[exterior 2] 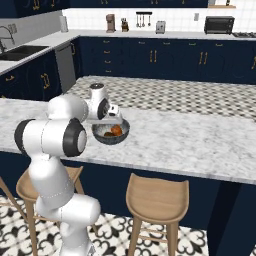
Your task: Pick the chicken drumstick and mushroom from their plates and place them in the bowl. Then put the bowl in the fridge.
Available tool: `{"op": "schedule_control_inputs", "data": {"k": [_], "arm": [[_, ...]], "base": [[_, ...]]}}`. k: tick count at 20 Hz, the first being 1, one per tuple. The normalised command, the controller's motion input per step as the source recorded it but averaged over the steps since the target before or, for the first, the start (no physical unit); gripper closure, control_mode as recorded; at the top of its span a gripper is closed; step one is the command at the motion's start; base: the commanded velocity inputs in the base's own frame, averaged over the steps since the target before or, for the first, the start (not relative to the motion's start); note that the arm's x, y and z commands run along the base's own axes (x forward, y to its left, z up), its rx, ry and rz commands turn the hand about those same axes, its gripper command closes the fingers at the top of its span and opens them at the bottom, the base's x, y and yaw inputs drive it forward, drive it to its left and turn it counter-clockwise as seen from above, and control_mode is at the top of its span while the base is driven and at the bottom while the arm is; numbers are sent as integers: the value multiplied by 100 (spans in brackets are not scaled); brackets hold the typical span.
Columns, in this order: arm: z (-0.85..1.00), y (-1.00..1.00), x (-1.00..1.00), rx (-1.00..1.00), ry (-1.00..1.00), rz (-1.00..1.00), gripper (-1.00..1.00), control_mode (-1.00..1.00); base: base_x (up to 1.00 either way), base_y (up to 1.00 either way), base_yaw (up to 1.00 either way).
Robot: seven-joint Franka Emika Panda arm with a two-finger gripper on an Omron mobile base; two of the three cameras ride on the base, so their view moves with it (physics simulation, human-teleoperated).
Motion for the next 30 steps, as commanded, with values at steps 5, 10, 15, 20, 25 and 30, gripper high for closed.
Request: {"op": "schedule_control_inputs", "data": {"k": [5,10,15,20,25,30], "arm": [[11,93,-5,-9,0,14,-100,-100],[-19,32,12,-17,0,15,-100,-100],[-29,7,0,-7,0,24,-100,-100],[-24,0,14,0,-4,14,-100,-100],[-21,0,36,0,1,3,-100,-100],[-12,0,35,-5,3,0,-100,-100]], "base": [[0,0,0],[0,0,0],[0,0,0],[0,0,0],[0,0,0],[0,0,0]]}}
